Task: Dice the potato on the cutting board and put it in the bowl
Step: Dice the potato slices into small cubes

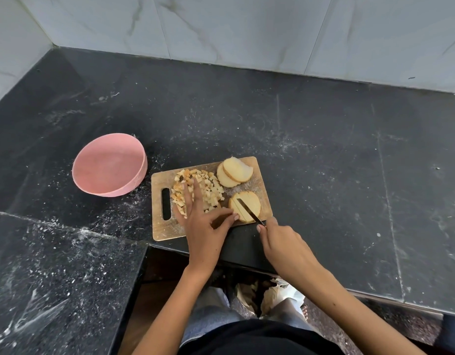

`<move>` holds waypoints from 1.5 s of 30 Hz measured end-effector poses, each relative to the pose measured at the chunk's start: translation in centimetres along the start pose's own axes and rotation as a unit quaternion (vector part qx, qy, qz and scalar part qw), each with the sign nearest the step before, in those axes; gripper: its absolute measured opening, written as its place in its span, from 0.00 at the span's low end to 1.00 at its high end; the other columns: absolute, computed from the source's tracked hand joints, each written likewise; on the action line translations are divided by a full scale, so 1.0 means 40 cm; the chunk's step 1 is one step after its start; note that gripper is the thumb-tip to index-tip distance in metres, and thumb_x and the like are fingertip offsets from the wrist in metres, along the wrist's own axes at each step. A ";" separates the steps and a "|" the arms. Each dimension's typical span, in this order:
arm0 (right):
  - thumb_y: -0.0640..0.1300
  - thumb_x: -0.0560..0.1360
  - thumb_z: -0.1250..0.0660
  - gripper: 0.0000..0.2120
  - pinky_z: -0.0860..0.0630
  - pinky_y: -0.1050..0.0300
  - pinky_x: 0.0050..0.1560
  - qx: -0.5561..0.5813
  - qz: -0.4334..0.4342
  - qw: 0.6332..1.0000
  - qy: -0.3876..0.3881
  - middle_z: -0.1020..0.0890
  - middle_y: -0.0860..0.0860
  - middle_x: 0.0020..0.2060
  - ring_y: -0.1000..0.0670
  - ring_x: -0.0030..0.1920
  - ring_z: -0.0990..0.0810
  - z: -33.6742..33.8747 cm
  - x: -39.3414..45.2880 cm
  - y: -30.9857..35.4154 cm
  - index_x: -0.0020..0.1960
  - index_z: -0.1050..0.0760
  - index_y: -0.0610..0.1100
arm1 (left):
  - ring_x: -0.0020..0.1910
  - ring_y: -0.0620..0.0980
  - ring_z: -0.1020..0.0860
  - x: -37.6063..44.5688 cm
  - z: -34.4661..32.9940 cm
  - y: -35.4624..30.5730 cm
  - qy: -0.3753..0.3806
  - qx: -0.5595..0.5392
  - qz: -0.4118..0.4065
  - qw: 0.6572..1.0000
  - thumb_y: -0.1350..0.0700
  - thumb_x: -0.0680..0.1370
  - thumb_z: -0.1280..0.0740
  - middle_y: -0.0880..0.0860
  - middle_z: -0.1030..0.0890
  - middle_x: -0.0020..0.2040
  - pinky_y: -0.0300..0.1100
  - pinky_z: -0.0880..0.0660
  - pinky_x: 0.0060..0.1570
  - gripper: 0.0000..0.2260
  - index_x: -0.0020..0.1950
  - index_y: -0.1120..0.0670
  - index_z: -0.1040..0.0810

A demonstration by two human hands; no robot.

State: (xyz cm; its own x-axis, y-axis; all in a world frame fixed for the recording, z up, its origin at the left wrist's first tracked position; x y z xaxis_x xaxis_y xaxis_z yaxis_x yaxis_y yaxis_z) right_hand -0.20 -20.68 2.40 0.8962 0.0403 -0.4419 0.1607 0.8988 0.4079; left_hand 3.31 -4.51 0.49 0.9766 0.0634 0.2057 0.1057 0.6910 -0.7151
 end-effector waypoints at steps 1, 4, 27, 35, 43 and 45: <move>0.53 0.83 0.53 0.17 0.29 0.51 0.41 -0.003 0.003 1.000 -0.003 0.21 0.43 0.45 0.40 0.45 0.22 -0.002 0.011 0.005 0.59 0.36 0.41 | 0.78 0.49 0.59 0.003 0.002 0.009 -0.009 0.000 0.025 1.000 0.48 0.71 0.25 0.51 0.49 0.80 0.49 0.70 0.71 0.02 0.43 0.43 0.16; 0.52 0.83 0.53 0.18 0.31 0.52 0.40 -0.013 0.009 1.000 0.008 0.21 0.41 0.47 0.39 0.47 0.22 -0.011 0.030 0.024 0.60 0.35 0.39 | 0.77 0.46 0.62 0.004 0.003 0.025 -0.007 0.009 0.072 0.997 0.47 0.71 0.25 0.49 0.51 0.80 0.41 0.77 0.67 0.03 0.43 0.42 0.16; 0.34 0.79 0.48 0.10 0.31 0.50 0.41 -0.084 -0.038 0.994 0.057 0.22 0.41 0.54 0.39 0.53 0.21 -0.062 0.066 0.059 0.60 0.36 0.38 | 0.76 0.43 0.65 0.027 -0.025 0.017 0.032 0.008 0.122 0.992 0.51 0.69 0.23 0.51 0.46 0.79 0.48 0.76 0.67 0.15 0.32 0.36 0.28; 0.42 0.83 0.51 0.08 0.31 0.51 0.44 -0.085 -0.043 0.993 0.069 0.22 0.42 0.55 0.40 0.55 0.22 -0.067 0.017 0.010 0.57 0.35 0.41 | 0.77 0.46 0.64 0.018 -0.025 0.015 0.016 0.017 0.123 0.992 0.53 0.69 0.24 0.50 0.50 0.79 0.52 0.73 0.69 0.10 0.31 0.44 0.21; 0.47 0.84 0.54 0.11 0.33 0.52 0.43 -0.094 -0.037 0.993 0.068 0.22 0.43 0.54 0.41 0.54 0.21 -0.064 -0.029 -0.019 0.54 0.36 0.43 | 0.77 0.47 0.63 0.013 -0.021 -0.004 0.010 0.017 0.119 0.993 0.54 0.69 0.25 0.51 0.48 0.79 0.52 0.73 0.69 0.12 0.30 0.43 0.24; 0.46 0.84 0.53 0.08 0.33 0.52 0.42 -0.096 -0.037 0.992 0.068 0.21 0.43 0.53 0.40 0.53 0.21 -0.070 -0.033 -0.021 0.50 0.39 0.44 | 0.77 0.45 0.63 0.014 -0.019 -0.007 0.008 0.016 0.116 0.993 0.55 0.69 0.25 0.52 0.47 0.79 0.49 0.75 0.68 0.15 0.30 0.40 0.27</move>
State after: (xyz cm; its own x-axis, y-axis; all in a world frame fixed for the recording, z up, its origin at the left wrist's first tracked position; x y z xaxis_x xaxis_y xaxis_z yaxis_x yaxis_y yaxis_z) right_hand -2.66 -20.28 0.40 0.8185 0.0177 -0.5742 0.1304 0.9677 0.2158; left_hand 3.96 -5.21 0.30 0.9767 0.2126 0.0279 -0.1277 0.6814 -0.7207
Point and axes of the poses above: each hand's wrist, its own x-axis towards the middle knuckle, its own z-axis out of the back of the hand, y = z × x, the point moved 7 cm from there along x, towards the middle knuckle
